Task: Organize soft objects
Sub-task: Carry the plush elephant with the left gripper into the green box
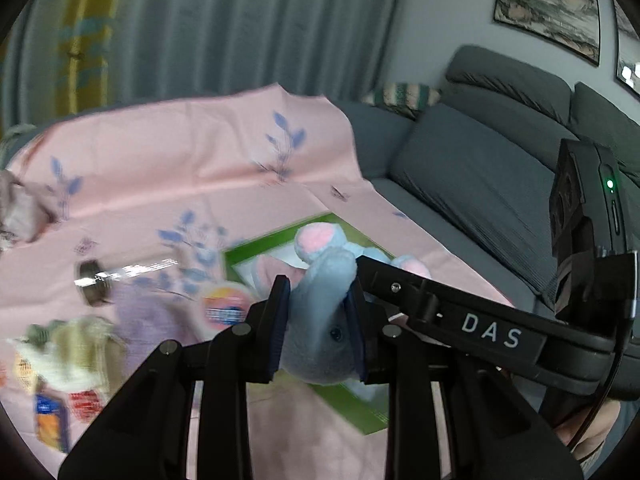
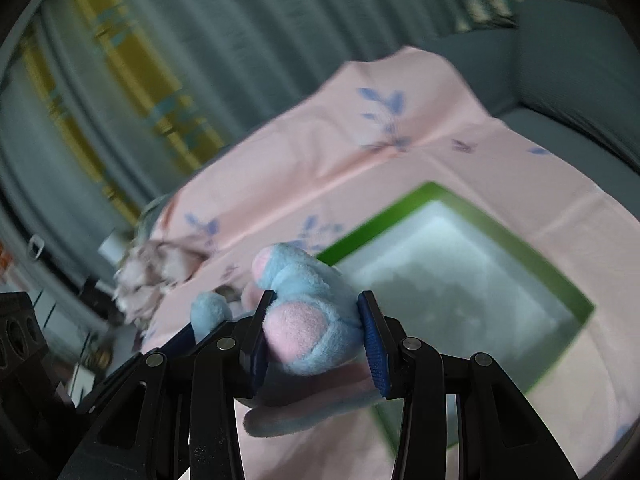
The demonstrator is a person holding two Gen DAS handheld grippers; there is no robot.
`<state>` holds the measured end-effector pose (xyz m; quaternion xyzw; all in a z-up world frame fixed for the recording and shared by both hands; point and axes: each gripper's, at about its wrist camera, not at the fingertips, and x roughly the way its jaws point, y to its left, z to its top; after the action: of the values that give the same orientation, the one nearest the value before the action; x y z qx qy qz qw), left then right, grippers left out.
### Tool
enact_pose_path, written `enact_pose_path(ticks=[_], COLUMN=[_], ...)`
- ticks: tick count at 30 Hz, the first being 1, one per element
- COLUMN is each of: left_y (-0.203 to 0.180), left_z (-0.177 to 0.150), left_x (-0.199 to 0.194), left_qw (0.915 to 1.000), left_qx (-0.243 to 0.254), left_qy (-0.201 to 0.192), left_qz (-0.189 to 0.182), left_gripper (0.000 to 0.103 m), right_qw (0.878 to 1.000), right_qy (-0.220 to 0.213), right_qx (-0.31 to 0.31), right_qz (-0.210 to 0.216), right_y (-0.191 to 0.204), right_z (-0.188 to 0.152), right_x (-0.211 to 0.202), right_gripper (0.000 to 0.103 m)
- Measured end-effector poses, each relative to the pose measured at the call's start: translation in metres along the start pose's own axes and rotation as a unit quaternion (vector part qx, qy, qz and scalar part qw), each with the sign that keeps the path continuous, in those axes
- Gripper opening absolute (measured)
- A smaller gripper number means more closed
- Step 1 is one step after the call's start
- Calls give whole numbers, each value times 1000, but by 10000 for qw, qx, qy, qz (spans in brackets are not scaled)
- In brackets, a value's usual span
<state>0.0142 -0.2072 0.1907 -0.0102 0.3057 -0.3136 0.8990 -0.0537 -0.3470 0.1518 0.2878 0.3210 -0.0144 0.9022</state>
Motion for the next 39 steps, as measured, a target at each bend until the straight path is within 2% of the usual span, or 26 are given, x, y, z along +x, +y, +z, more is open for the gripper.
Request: enact_pose_path(ticks=[3,9,15,19,23,26,30,34,39], left_y=[-10,-18,-20,-23,-30,-25,-19,-14,-21], left_z=[-1,-9,-17,-23,-33,-39,-44,-46,-52], left_x=[23,67,92,98,102,105,100,88,83], left_qw=[9994,9956,9910,9893,9874,9849,9844,9866,9856], left_qx=[-19,-159,-293,-233,56,-44,-6,-3,587], left_qy=[266,854,1234,1392,1580,1727,1758,1633,1569], left_qz=[-210,-361,-436,-369,-85,-144,11,-16,237], left_gripper=[25,24,23,22,22,22,22,22,21], right_qw=[9993,9955,9906,9864,9731,9693,9679,9643,9660], right_qy=[83,409,595,748,1070,1187,1212,1207,1154], right_qx=[236,597,655,624,268,195,154,58,23], right_qz=[-261,-614,-1039,-1327,-2023,-2145,-2195,-2357,-2315], right_y=[-23,-62,-76,-81,-79,-79,-76,-70,-62], right_z=[1,-4,-6,-9,-13,-17,-20,-24,-35], right_x=[10,30,39,45,56,58,55,52,44], right_gripper=[43,43,43,43,43,43,43,43,43])
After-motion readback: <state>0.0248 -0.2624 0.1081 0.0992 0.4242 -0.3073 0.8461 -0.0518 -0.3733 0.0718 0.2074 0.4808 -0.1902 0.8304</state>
